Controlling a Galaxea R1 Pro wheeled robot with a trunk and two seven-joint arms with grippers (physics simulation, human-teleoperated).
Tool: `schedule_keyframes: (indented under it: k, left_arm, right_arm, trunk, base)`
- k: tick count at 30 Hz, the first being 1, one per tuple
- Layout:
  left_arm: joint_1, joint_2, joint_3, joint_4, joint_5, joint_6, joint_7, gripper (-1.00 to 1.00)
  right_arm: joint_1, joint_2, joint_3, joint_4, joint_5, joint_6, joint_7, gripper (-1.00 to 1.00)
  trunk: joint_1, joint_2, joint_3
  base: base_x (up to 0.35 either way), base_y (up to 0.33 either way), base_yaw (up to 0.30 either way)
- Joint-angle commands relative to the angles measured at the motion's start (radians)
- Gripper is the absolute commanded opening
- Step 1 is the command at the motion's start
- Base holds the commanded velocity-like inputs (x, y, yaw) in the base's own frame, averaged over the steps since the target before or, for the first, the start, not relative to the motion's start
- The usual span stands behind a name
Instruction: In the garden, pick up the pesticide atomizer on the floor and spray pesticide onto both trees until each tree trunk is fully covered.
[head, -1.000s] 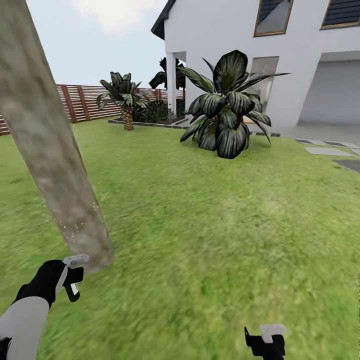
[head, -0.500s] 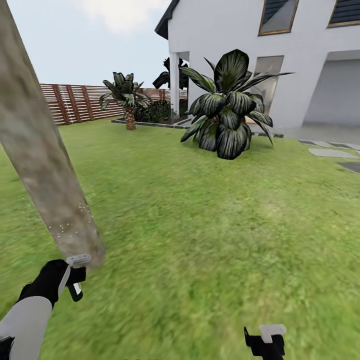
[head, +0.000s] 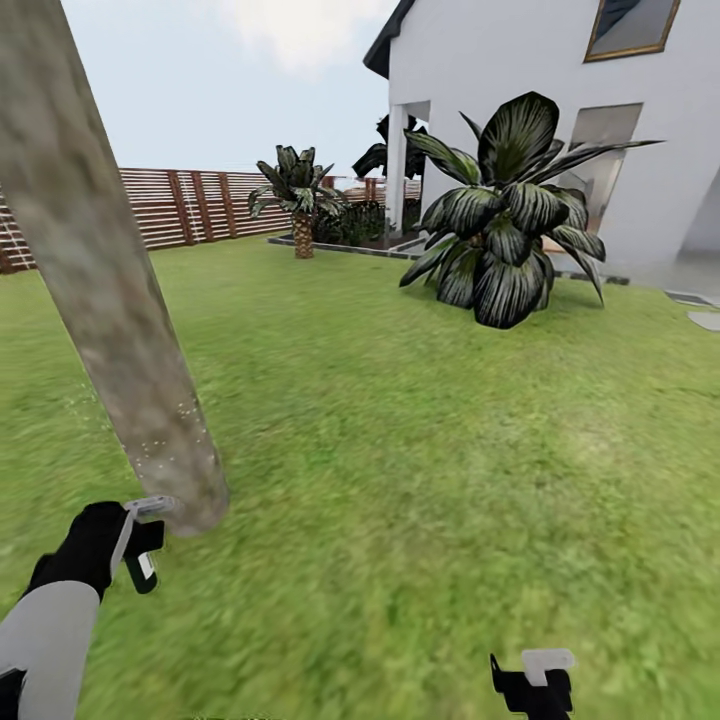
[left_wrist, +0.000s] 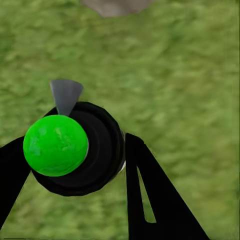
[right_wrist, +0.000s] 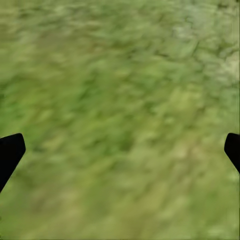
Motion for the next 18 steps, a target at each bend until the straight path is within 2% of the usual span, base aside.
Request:
schedule_keyframes:
  k: [1,4,6,9,13,16,17,18]
  left_arm:
    - [-0.001,-0.001,0.004,-0.022,-0.009,0.023,-0.01,-1.0]
    - [-0.008,-0.001,0.002,-0.129,-0.009,0.121,-0.008,-1.0]
    - [-0.043,-0.001,-0.003,-0.15,-0.009,0.166,-0.012,-1.0]
    - [-0.078,-0.001,-0.01,-0.159,-0.009,0.189,-0.016,-1.0]
    - [-0.143,0.001,-0.06,-0.151,-0.01,0.195,-0.017,-1.0]
    - [-0.158,0.079,-0.067,-0.143,-0.007,0.2,-0.032,-1.0]
    - [-0.155,0.094,-0.067,-0.14,-0.008,0.2,-0.049,-1.0]
    - [-0.153,0.108,-0.069,-0.137,-0.01,0.2,-0.092,-1.0]
  right_arm:
    - [0.0,0.0,0.009,0.0,-0.007,-0.003,-0.003,1.0]
    - [0.0,0.0,0.009,0.0,-0.007,-0.003,-0.003,1.0]
    - [0.0,0.0,0.009,0.0,-0.007,-0.002,-0.003,1.0]
    - [0.0,-0.002,0.009,0.0,-0.007,-0.002,-0.003,1.0]
    - [0.0,-0.002,0.009,0.0,-0.007,-0.003,-0.003,1.0]
    - [0.0,-0.002,0.009,0.0,-0.007,-0.002,-0.003,1.0]
    - [0.0,-0.002,0.009,0.0,-0.007,-0.002,-0.003,1.0]
    - [0.0,-0.002,0.009,0.0,-0.007,-0.002,-0.003,1.0]
  trunk:
    - [0.0,0.0,-0.001]
    - [0.0,0.0,-0.001]
    - [0.0,0.0,-0.001]
    - [0.0,0.0,-0.001]
    - [0.0,0.0,-0.001]
    - [0.0,0.0,-0.001]
    - [0.0,0.0,-0.001]
    - [0.0,0.0,-0.001]
  base:
    - [0.03,-0.015,0.271]
    - [0.009,-0.004,0.139]
    - [0.001,-0.001,0.021]
    - [0.0,0.0,0.005]
    - [0.0,0.0,0.0]
    - [0.0,0.0,0.0]
    - [0.0,0.0,0.0]
    - [0.0,0.0,0.0]
